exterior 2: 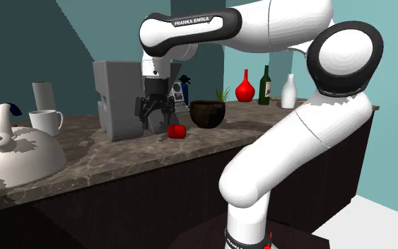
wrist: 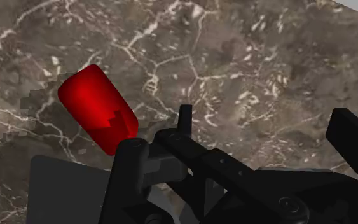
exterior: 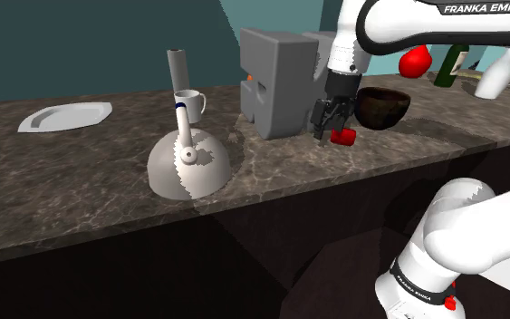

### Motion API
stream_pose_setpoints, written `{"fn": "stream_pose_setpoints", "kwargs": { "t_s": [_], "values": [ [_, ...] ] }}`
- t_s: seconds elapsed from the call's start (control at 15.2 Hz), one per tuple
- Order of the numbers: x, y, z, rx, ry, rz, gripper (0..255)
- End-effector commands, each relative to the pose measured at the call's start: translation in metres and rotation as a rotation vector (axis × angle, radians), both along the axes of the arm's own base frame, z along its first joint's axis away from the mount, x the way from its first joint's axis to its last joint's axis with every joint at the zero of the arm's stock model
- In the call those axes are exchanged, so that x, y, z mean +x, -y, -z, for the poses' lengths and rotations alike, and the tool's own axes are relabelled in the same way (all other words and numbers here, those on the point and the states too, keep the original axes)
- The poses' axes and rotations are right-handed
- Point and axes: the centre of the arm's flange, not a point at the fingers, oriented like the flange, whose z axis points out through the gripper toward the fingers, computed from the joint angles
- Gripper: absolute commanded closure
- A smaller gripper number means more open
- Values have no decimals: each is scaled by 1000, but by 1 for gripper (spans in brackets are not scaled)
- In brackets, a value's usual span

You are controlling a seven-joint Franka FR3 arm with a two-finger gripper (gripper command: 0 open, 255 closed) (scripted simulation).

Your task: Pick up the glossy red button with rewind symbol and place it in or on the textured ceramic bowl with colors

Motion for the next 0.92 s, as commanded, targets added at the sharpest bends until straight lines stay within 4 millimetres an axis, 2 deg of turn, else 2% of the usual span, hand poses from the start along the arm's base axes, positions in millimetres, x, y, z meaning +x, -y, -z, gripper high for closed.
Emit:
{"fn": "stream_pose_setpoints", "kwargs": {
  "t_s": [0.0,0.33,0.59,0.66,0.86],
  "values": [
    [0,0,0,0,0,0,0],
    [15,59,8,-17,-27,404,0],
    [10,109,14,-30,-49,728,0],
    [7,117,15,-32,-53,787,0],
    [7,117,31,-32,-53,787,0]
  ]
}}
